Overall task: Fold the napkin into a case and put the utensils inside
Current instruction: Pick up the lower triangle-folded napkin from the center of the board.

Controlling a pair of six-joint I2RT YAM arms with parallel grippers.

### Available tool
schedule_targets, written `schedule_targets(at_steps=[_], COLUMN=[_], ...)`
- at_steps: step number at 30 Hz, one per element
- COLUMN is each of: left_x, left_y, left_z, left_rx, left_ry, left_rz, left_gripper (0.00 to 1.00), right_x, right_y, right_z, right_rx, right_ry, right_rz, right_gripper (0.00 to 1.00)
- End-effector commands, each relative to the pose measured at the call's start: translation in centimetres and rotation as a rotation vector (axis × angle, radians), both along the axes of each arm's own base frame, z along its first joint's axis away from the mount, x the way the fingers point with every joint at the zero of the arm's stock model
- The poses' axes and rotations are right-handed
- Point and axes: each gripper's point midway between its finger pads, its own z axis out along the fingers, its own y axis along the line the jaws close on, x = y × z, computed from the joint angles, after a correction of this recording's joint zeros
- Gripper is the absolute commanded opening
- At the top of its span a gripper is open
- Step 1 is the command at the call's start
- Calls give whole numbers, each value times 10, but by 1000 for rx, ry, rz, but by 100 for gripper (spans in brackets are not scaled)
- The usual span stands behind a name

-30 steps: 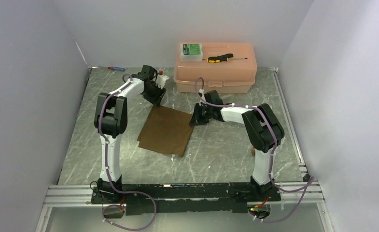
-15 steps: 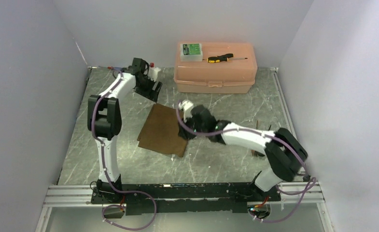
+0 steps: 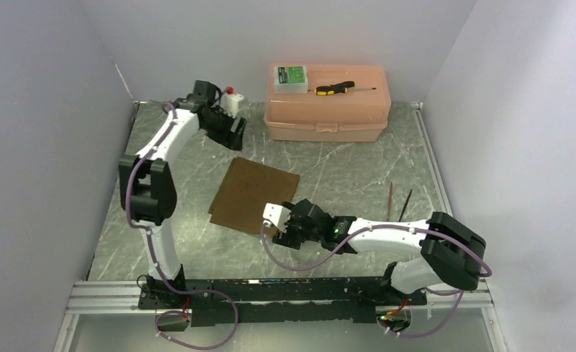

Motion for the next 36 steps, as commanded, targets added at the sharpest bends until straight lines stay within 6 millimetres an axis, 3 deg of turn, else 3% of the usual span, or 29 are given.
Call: schedule_targets(at_steps=[1, 5, 9, 15, 18, 24, 27, 29, 31, 36], left_x=[-13, -22, -27, -25, -18, -18, -18, -19, -17, -15], left_y=[-58, -87, -98, -102, -97, -94, -90, -88, -85, -81], left_z=[-20, -42, -60, -84, -99, -126, -135, -140, -141, -146], left_rx=[-52, -79, -71, -40, 9, 60, 101, 117, 132, 161], left_ry=[76, 120, 123, 152, 151, 191, 184, 189, 185, 179], left_rz=[-122, -205, -255, -262, -218, -197, -204, -206, -207, -210], left_gripper=[80, 77, 76, 74, 71, 69, 68, 67, 67, 67], right_x=[11, 1, 5, 17, 22, 28, 30, 31, 36, 52], right_y=[25, 35, 40, 46, 46, 46, 45, 45, 46, 44], right_z=[24, 13, 2, -12, -17, -18, -17, -16, -12, 9], right_rx=[18, -28, -54, -80, -93, -95, -81, -65, -43, 44], right_ry=[-154, -192, -222, -273, -298, -326, -319, -313, -317, -338], right_rz=[101, 188, 216, 211, 210, 195, 175, 149, 110, -32], right_gripper=[70, 70, 69, 65, 56, 50, 34, 13, 0, 0])
